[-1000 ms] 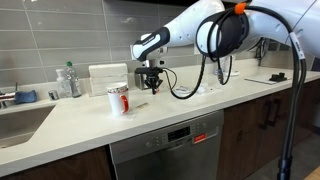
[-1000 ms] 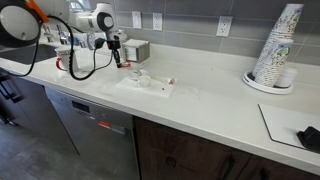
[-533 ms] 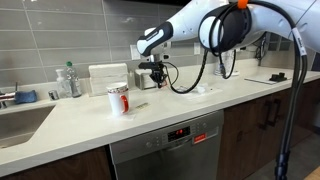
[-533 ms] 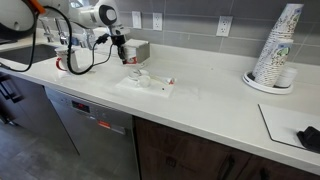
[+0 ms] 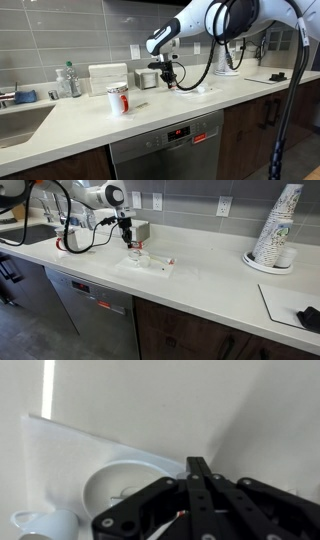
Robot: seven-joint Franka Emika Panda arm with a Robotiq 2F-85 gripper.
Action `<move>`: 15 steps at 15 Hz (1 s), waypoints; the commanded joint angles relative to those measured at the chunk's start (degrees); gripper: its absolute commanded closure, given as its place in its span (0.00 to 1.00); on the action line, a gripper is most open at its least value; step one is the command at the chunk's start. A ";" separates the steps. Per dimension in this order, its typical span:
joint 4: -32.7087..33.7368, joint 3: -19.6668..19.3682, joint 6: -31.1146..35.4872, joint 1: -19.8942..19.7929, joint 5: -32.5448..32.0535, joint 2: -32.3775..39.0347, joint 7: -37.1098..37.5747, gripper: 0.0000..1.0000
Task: Put the sugar and tomato ketchup on the plate
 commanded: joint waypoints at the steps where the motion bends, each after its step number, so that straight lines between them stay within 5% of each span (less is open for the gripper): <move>1: -9.84 -0.71 2.17 -0.24 0.89 -5.78 3.76 1.00; 15: -24.08 1.07 6.61 -3.09 -0.16 -14.60 9.28 0.96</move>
